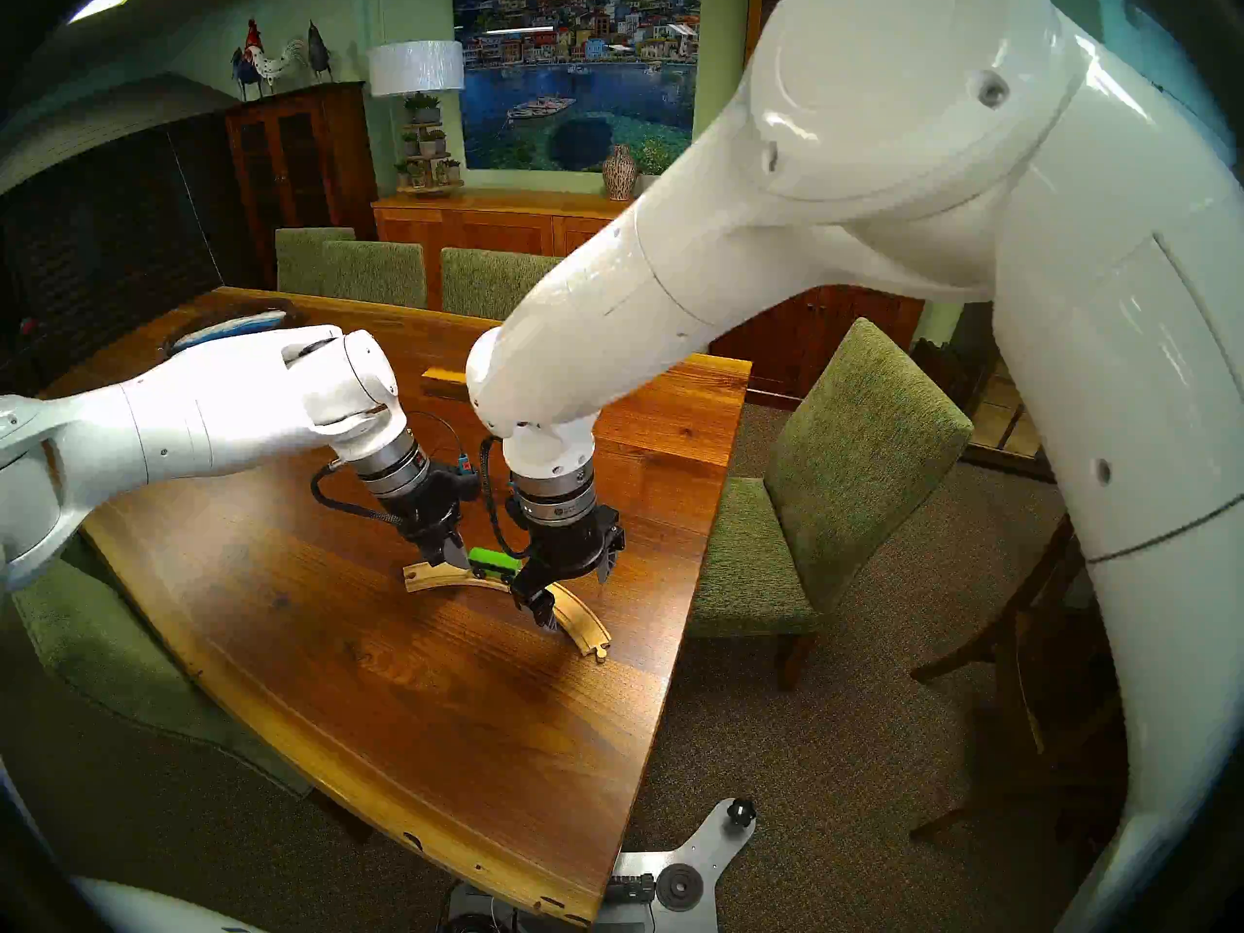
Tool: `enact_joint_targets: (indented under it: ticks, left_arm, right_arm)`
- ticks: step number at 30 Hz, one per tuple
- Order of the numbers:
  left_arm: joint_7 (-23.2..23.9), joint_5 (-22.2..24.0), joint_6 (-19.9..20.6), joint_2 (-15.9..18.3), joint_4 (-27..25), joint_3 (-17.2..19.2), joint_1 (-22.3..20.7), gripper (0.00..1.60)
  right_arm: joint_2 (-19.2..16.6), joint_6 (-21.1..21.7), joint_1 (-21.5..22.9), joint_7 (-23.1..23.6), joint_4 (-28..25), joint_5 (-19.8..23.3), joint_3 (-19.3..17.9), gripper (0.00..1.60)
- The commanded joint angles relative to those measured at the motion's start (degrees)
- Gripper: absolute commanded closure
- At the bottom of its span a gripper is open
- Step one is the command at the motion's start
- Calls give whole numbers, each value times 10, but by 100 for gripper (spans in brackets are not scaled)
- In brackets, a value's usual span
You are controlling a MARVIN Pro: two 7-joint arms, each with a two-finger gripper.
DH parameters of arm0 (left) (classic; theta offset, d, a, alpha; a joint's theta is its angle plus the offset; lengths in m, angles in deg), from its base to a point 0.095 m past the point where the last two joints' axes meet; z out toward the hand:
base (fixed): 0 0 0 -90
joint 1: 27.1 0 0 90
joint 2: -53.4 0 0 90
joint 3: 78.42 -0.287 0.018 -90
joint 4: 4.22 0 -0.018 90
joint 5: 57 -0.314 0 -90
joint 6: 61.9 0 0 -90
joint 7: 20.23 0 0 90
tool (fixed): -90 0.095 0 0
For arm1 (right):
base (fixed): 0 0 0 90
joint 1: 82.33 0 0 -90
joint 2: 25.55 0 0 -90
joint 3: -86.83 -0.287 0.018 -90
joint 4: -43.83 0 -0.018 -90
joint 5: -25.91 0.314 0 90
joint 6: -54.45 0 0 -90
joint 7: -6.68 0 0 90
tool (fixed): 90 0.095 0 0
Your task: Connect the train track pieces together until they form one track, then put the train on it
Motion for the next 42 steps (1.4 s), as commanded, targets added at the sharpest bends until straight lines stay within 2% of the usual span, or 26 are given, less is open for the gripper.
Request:
enact_joint_targets:
  ticks: [1,26,33,42]
  left_arm:
    - [3,8,-7,-4,-4,21,-21,160]
    - [-5,35,-2,16,-61,33,-1,160]
    - [23,37,-2,67,-112,41,-30,160]
    - [61,2,7,129,-141,25,-65,160]
  right_arm:
    - [-5,1,13,0,4,0,-2,0]
    - [-6,1,13,0,4,0,-2,0]
    - [-5,1,12,0,5,0,-2,0]
    - [-5,1,12,0,5,0,-2,0]
